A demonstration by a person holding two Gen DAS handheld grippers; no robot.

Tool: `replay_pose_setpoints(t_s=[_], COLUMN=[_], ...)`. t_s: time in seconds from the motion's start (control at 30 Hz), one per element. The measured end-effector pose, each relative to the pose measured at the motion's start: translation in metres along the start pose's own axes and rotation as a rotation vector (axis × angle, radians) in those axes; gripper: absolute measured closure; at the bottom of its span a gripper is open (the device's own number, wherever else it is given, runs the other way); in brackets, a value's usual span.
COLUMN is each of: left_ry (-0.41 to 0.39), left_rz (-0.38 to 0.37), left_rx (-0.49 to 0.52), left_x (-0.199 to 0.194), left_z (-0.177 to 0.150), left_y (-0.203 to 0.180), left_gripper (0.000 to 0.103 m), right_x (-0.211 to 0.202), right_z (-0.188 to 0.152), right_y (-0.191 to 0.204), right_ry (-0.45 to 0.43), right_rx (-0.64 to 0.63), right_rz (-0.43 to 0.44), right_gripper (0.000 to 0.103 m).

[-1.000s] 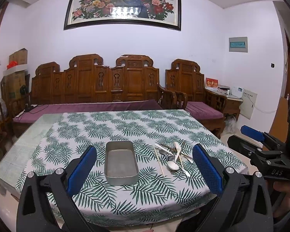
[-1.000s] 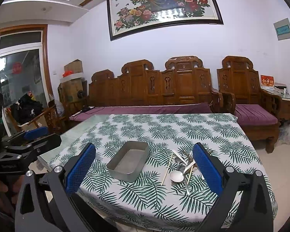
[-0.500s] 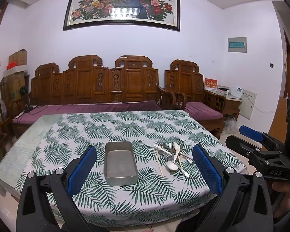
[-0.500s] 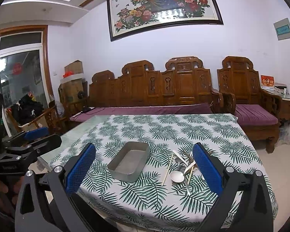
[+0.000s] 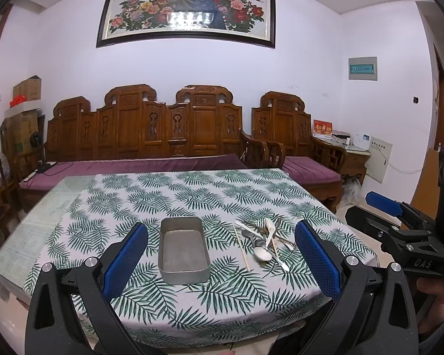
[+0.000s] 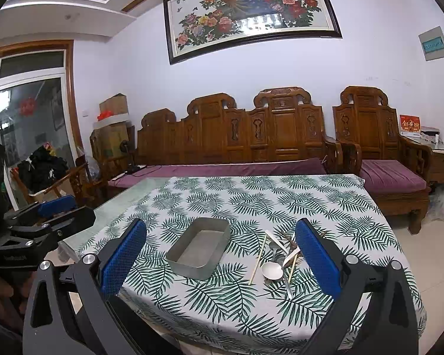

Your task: Organize utensils

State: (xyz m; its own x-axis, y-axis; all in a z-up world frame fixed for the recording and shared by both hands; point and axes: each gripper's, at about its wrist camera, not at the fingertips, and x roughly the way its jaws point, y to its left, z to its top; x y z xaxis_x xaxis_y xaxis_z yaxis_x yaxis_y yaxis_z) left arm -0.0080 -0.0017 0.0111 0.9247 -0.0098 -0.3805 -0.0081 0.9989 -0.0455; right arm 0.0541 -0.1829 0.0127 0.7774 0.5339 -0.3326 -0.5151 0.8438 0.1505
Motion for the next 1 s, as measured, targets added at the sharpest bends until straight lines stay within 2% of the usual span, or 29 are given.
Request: replay_pose_setpoints(t_s=[1.0], left_ry=[0.012], left_rz=[0.000], left_rx=[0.004], left_x=[0.0040], left_z=[-0.0042], left_y=[-0.0009], left_gripper=[0.007], right_x=[0.0003], right_z=[0.0004], right_y=[0.0003], right_ry=[0.004], right_rx=[0.003], right_rz=[0.001], right_gripper=[0.002])
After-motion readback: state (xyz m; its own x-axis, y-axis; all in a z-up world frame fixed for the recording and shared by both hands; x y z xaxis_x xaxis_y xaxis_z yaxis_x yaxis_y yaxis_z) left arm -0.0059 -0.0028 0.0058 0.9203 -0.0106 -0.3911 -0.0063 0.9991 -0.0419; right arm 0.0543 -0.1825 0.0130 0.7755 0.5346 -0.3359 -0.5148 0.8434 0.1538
